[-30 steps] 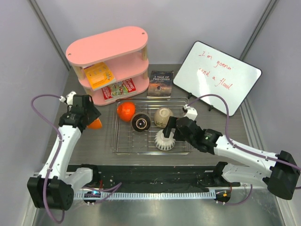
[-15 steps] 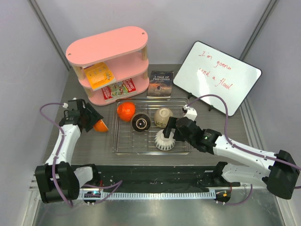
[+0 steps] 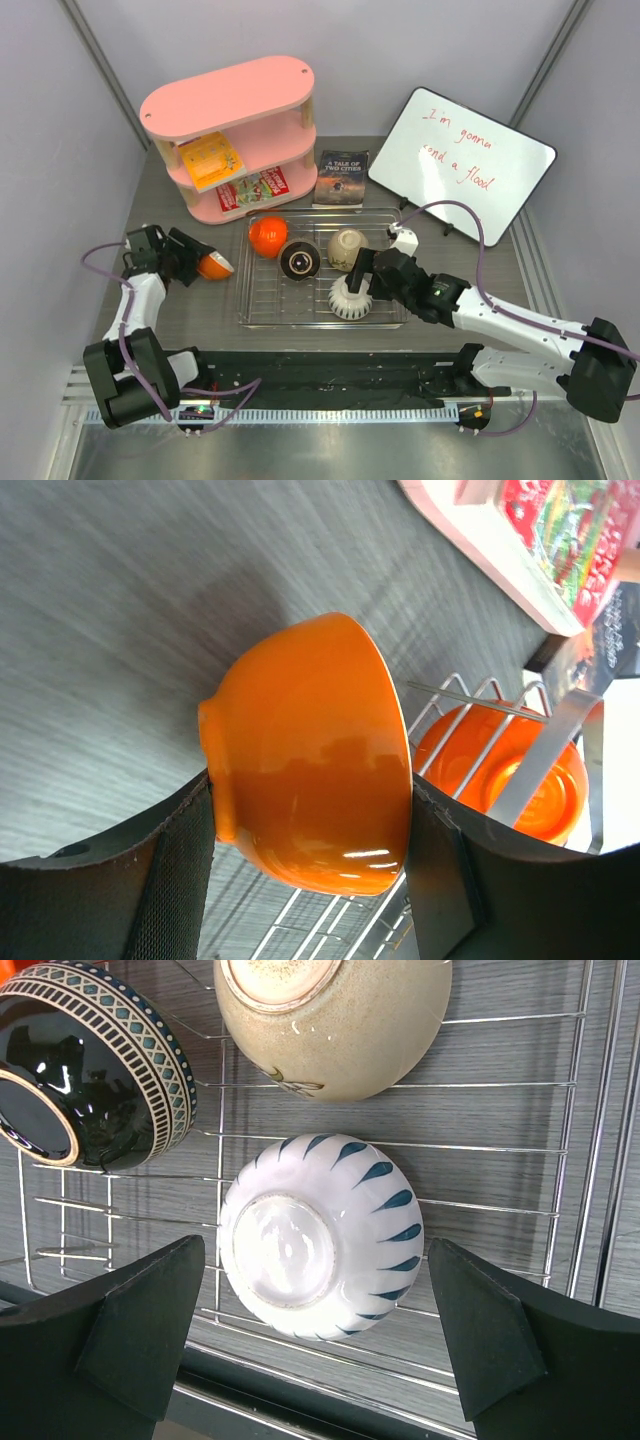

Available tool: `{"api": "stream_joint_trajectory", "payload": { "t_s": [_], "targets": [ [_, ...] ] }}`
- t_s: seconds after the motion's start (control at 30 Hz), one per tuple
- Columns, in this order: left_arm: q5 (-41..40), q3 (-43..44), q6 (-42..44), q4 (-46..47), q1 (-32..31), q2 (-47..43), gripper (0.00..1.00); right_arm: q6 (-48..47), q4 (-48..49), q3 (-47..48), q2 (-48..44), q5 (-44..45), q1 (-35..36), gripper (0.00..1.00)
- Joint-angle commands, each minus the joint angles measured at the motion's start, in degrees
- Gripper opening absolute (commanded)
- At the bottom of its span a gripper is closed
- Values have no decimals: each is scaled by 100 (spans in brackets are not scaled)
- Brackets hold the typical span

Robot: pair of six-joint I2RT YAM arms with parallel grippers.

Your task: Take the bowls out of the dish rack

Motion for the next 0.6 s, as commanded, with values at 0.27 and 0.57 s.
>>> {"api": "stream_joint_trajectory", "payload": {
  "t_s": [0.27,0.57],
  "targets": [
    [-3,-143,-156,168,79,124,0,-39,276,43,132,-43,-22,100],
    [-381,-231,-138,-148,96,353,5,-12,285,-1,79,-35,-22,100]
  ]
}}
